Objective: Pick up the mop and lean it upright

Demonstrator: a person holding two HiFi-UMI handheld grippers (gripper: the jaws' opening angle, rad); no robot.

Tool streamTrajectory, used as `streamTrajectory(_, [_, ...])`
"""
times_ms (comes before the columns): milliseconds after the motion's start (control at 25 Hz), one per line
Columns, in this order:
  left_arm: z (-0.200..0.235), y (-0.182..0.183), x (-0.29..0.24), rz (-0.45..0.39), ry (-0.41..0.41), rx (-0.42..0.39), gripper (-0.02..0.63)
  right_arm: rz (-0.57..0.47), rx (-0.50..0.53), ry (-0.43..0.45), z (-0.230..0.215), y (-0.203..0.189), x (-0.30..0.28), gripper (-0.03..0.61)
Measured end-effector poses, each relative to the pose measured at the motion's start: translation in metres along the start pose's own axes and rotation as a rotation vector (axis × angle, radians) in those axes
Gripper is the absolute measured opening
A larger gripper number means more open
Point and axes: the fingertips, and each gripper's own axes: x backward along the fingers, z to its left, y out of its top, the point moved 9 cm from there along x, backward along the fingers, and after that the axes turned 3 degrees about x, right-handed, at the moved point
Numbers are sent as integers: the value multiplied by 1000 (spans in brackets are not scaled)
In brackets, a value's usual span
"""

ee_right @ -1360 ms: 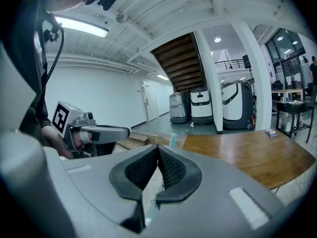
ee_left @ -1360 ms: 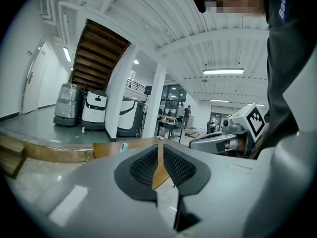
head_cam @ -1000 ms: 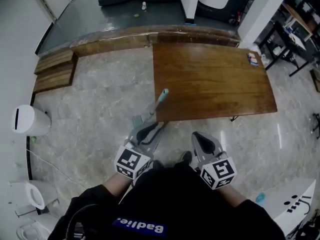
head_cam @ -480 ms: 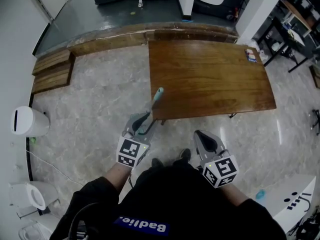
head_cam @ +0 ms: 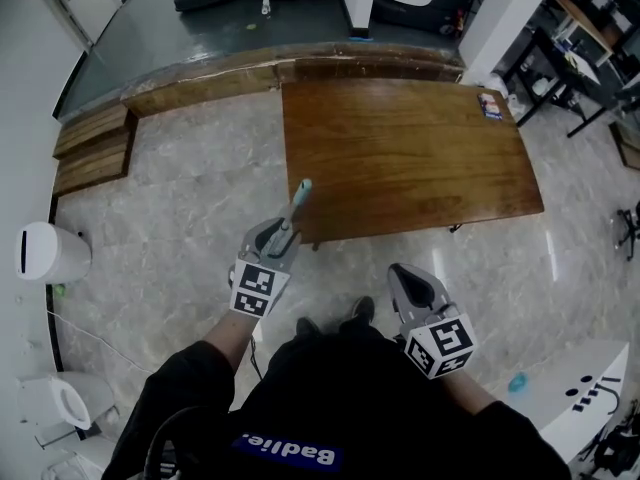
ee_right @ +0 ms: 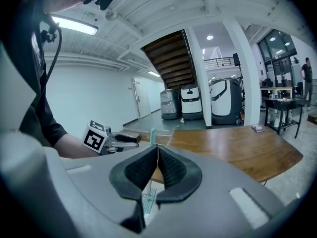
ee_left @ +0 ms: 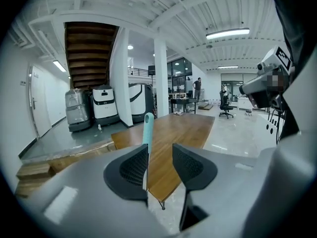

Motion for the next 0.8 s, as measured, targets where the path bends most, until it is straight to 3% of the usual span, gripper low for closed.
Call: streamTrajectory(800, [27, -38, -74, 197, 45, -50, 210, 25, -36, -91, -27, -6, 25, 20])
